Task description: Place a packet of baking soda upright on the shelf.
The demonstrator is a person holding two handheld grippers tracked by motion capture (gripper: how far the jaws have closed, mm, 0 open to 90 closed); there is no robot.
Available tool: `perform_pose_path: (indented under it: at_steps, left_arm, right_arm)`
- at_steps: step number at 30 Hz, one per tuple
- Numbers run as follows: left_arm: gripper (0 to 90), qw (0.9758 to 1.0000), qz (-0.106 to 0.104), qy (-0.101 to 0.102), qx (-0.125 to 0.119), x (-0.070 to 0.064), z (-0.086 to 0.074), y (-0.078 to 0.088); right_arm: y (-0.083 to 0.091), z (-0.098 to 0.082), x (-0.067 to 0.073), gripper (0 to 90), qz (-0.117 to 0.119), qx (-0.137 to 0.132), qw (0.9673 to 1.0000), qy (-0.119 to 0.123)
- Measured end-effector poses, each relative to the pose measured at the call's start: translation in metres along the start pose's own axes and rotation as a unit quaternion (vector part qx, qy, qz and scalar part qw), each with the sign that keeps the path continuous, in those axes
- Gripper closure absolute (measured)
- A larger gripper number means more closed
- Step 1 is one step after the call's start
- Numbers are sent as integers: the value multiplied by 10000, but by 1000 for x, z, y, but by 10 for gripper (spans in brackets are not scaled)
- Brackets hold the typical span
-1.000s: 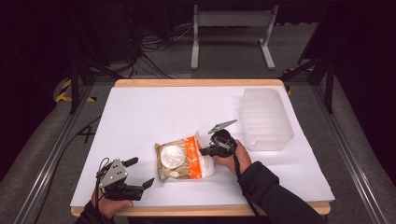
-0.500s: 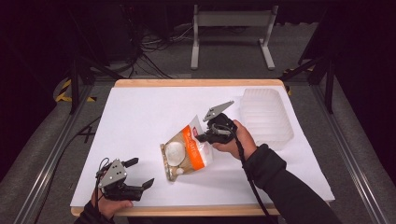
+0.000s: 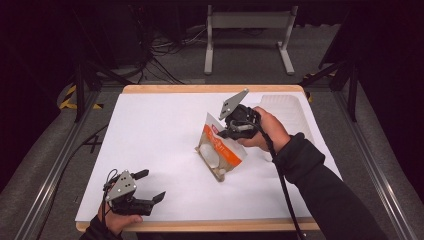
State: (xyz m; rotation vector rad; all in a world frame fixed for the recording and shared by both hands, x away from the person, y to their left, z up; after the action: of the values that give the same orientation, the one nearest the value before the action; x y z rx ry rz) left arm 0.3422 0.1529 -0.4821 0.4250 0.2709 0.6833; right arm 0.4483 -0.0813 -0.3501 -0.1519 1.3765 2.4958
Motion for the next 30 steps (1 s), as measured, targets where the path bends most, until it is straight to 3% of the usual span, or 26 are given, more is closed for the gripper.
perform_pose_path:
  at_steps: [8,11,14,26,30]
  left_arm:
    - [104,10000,-13,3,29,0,-1,0]
    - [103,10000,-13,11,30,1,-1,-1]
    - [104,10000,-3,-3,40,1,-2,-1]
    - [103,10000,-16,47,61,2,-4,-1]
    - [104,9999,-27,50,86,1,-5,-1]
  right_arm:
    - [19,-6,-16,900,-168,259,9987,401]
    - [27,-12,-24,900,-280,388,9979,439]
    - [32,-13,-29,900,-304,352,9978,468]
    - [101,-21,-63,900,-784,180,9952,564]
    - [112,-28,-68,900,-832,225,9944,612]
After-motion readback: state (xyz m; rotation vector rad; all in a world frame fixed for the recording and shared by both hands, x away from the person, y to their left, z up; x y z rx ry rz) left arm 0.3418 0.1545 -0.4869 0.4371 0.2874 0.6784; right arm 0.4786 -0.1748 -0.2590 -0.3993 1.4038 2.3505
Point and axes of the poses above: each handheld gripper's, and its own axes: y roughly backward along the jaws, z roughly out of its top, x roughly to its left, the point moved 9 cm from there along -y, roughly forward along the jaws, and after that the axes turned 6 degrees about y, right-handed, at the moved point
